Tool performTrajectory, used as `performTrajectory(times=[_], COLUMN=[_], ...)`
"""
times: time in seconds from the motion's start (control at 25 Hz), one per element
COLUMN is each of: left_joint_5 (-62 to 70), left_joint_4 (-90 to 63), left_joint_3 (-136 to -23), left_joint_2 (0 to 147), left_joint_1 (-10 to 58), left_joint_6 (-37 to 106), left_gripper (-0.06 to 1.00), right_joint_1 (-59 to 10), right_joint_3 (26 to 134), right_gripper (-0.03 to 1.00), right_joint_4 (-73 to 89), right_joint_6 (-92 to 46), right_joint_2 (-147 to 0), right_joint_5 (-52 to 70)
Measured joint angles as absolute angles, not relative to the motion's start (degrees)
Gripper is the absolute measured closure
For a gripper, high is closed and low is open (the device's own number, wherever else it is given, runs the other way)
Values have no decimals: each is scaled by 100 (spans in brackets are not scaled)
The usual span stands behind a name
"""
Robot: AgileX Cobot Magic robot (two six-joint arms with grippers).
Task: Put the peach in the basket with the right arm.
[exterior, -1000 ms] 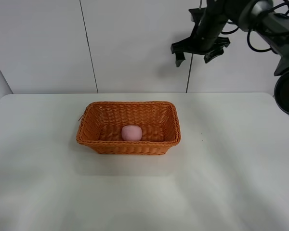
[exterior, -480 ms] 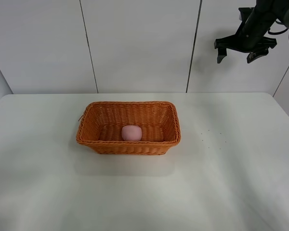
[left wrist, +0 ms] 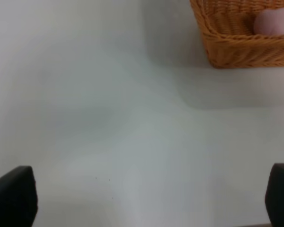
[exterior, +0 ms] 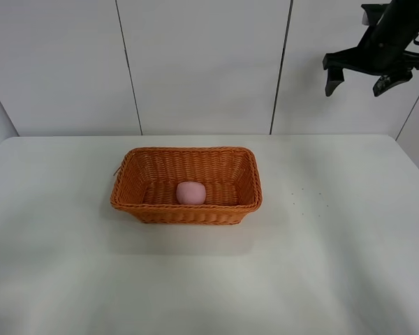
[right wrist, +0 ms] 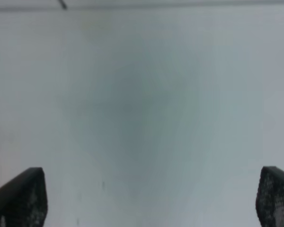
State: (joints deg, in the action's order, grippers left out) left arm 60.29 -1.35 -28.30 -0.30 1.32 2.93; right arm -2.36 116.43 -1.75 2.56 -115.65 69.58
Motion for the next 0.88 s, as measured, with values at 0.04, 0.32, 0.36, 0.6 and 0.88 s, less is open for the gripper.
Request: performTrajectory(times=[0.04, 0.32, 0.36, 0.6, 0.88], left_joint_5=[6029, 6029, 6029, 6029, 6029], left_joint_4=[-135, -135, -135, -135, -135], left_joint_3=[-2830, -2830, -2830, -2830, -2830], left_joint_2=[-30, -30, -30, -30, -30], left_joint_1=[132, 132, 132, 132, 132], left_joint_6=[293, 293, 293, 293, 293], left_gripper=[-4, -4, -4, -4, -4], right_joint_1=[-236, -236, -236, -236, -236], right_joint_3=[11217, 8487, 8127, 5721, 3478], right_gripper=[28, 28, 28, 29, 30], right_joint_4=[-154, -73, -67, -52, -33], right_joint_6=[256, 250, 250, 250, -98], right_joint_2=[-11204, -8851, -8537, -6267, -3550], right_joint_5=[6952, 6952, 6952, 6971, 6164])
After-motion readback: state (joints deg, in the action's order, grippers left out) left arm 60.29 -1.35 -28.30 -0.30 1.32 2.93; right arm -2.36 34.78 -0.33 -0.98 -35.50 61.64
